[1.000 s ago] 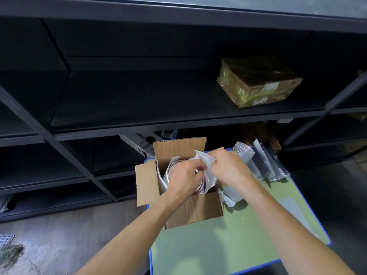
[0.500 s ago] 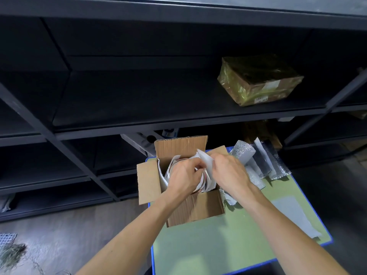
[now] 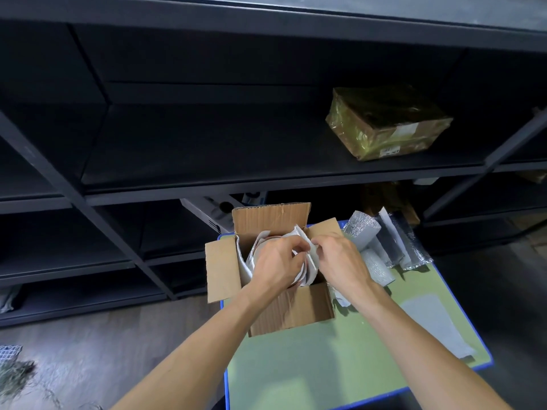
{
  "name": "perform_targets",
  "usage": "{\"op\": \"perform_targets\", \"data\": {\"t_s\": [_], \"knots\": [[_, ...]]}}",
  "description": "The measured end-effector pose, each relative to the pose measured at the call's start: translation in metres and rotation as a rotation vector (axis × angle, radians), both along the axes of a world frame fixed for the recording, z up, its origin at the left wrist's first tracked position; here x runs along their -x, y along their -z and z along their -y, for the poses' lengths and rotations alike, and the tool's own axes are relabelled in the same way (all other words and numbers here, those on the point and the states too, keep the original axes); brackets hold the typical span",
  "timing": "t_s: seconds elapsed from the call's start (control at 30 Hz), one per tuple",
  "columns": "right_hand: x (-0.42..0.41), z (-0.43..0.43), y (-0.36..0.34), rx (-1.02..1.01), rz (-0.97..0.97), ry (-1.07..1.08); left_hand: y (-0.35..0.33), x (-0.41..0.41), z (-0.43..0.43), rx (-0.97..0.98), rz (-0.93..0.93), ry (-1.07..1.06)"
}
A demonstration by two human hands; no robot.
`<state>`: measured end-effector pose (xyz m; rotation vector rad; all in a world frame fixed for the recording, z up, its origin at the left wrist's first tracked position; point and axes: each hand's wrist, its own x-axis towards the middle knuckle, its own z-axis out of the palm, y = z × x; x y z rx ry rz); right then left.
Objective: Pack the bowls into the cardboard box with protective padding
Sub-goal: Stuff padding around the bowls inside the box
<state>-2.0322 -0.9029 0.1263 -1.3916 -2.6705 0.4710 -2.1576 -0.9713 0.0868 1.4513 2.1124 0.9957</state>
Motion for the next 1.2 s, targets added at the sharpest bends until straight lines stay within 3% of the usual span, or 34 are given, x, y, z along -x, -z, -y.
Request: {"op": "perform_targets", "data": {"t_s": [0.23, 0.7, 0.9, 1.07, 1.2], "knots": [[-0.006, 0.006, 0.011, -0.029, -0.068, 0.009, -0.002, -0.007, 0.004, 0.092, 0.118, 0.094], [-0.01, 0.015, 0.021, -0.143, 0.016, 0.011, 0.003, -0.007, 0.014, 0.094, 0.166, 0.066], [-0.009, 0.014, 0.022, -0.084, 0.059, 0.026, -0.002, 0.006, 0.03, -0.015, 0.007, -0.012], [-0.008, 0.019, 0.029, -0.151, 0.05, 0.005, 0.003, 0.038, 0.057, 0.06, -0.11, -0.19], [-0.007, 0.018, 0.026, -0.216, 0.054, 0.012, 0.002, 0.045, 0.068, 0.098, -0.1, -0.214]]}}
